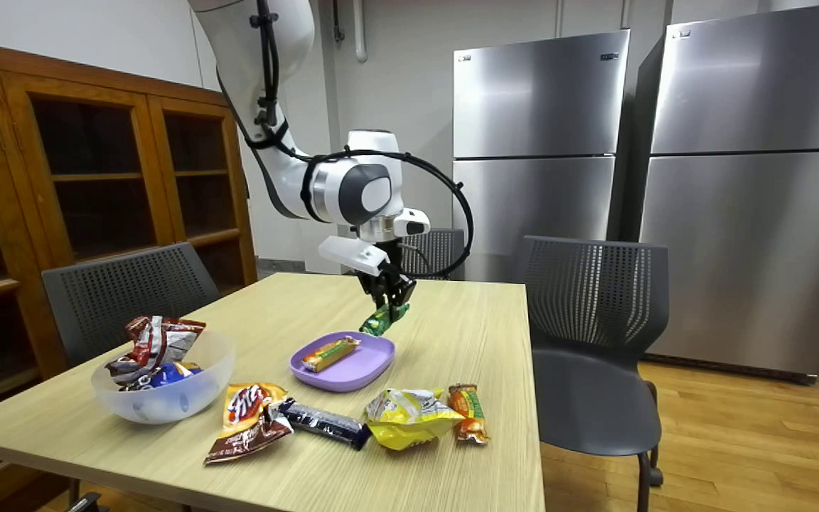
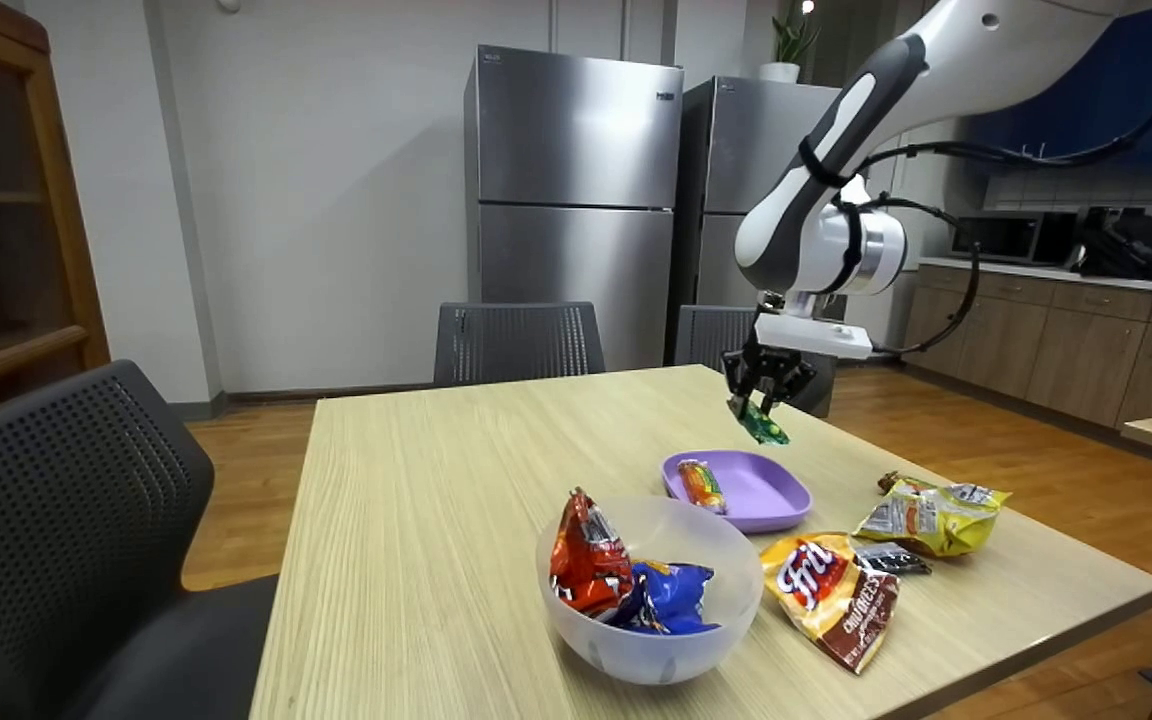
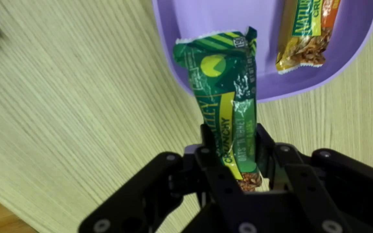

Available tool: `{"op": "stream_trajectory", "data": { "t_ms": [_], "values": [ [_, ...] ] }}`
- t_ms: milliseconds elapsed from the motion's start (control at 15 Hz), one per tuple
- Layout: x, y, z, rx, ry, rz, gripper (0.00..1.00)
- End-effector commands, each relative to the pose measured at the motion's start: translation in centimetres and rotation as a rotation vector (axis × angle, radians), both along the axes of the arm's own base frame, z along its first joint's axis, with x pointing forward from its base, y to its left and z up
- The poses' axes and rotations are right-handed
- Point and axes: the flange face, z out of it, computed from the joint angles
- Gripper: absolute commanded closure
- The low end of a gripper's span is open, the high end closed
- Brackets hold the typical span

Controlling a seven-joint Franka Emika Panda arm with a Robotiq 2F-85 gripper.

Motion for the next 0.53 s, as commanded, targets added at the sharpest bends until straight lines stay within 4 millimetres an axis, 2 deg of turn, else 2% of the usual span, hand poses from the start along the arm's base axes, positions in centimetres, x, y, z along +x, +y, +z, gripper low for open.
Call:
{"op": "stream_trajectory", "data": {
  "t_ms": [0,267,467],
  "values": [
    [-2.3,2.4,0.6,0.010,0.007,0.031,0.92],
    [-4.2,4.6,-0.3,0.019,0.039,0.047,0.92],
    [-5.2,5.5,-1.0,0.034,0.072,0.030,0.92]
  ]
}}
